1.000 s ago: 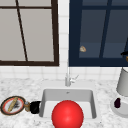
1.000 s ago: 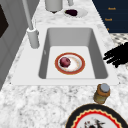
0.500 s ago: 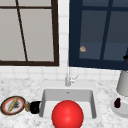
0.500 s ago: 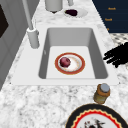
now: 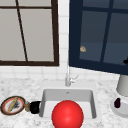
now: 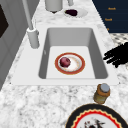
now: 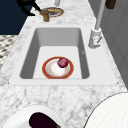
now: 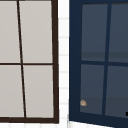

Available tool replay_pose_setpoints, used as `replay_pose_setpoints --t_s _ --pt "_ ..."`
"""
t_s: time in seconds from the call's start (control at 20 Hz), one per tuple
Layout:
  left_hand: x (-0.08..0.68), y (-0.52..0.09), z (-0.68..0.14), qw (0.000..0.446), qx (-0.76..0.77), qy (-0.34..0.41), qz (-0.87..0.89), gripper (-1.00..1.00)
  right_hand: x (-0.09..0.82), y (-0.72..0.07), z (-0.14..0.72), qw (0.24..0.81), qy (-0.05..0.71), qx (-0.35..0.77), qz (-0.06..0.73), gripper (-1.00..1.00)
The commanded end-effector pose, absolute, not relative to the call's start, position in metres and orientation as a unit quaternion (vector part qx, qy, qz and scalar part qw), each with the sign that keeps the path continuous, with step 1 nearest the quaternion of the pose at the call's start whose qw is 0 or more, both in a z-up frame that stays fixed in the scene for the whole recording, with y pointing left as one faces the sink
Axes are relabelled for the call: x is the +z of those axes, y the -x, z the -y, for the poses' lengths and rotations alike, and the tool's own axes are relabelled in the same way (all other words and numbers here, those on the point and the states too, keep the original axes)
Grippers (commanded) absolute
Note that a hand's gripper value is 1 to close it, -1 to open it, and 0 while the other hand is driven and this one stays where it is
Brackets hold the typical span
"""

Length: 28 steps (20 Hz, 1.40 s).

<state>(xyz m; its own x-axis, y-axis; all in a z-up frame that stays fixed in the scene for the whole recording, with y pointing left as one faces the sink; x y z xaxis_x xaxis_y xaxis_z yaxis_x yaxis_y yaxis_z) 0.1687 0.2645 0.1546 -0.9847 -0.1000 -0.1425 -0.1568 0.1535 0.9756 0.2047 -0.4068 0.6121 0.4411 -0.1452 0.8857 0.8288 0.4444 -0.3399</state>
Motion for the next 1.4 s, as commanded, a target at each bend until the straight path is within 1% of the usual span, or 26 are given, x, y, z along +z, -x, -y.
replay_pose_setpoints --t_s 0.0,0.35,1.35 --pt "0.155 -0.169 -0.265 0.022 0.645 0.085 -0.759 0.00 0.594 -0.174 0.397 0.740 0.415 -0.326 0.416 1.00" --pt "0.155 -0.169 -0.265 0.022 0.645 0.085 -0.759 0.00 0.579 -0.139 0.373 0.717 0.438 -0.362 0.404 1.00" --pt "0.155 -0.169 -0.265 0.022 0.645 0.085 -0.759 0.00 0.577 -0.058 0.311 0.654 0.484 -0.445 0.373 1.00"
